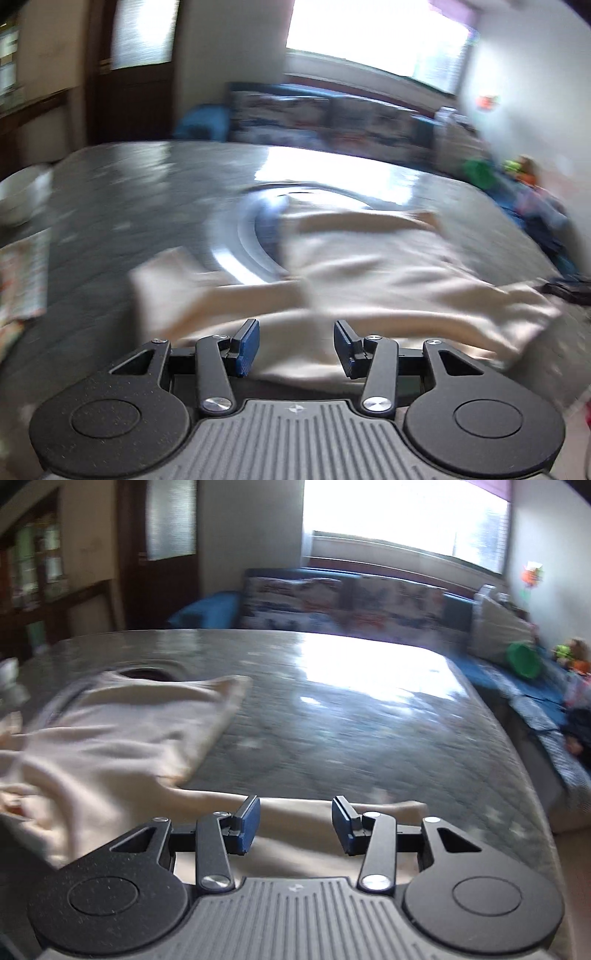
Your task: Fold clothes
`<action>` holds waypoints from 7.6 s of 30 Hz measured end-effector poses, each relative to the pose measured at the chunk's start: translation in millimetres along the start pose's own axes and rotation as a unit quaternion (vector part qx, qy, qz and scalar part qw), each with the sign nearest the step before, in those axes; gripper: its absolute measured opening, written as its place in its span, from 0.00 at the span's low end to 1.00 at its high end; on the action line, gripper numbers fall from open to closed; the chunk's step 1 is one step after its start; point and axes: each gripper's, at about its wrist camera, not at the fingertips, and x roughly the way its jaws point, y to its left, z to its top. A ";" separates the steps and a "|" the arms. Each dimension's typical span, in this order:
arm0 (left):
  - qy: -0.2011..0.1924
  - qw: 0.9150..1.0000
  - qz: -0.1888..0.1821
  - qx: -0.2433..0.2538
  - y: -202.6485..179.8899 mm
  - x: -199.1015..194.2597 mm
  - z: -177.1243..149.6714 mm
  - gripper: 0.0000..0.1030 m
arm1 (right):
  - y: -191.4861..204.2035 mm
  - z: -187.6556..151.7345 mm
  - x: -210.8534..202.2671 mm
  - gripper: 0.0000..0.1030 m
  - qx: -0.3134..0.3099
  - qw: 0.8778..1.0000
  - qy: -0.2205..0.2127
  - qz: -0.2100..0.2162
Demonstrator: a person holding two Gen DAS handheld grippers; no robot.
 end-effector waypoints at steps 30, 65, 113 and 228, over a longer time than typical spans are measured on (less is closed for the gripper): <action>-0.011 0.980 -0.128 0.150 -68.4 -2.5 -30.6 0.10 | 144.6 -12.9 -23.5 0.05 -0.173 0.960 0.015 0.220; 0.076 0.965 -0.214 0.132 -78.5 59.6 -42.8 0.13 | 107.0 25.3 4.0 0.25 -0.150 0.970 0.027 0.191; 0.095 0.957 -0.260 0.082 -70.0 66.3 -43.1 0.18 | 207.6 131.2 208.4 0.52 -0.171 0.973 0.027 0.150; -0.045 0.979 0.196 -0.031 106.1 56.3 10.9 0.38 | -23.0 -32.3 8.2 0.64 0.026 0.999 0.032 -0.035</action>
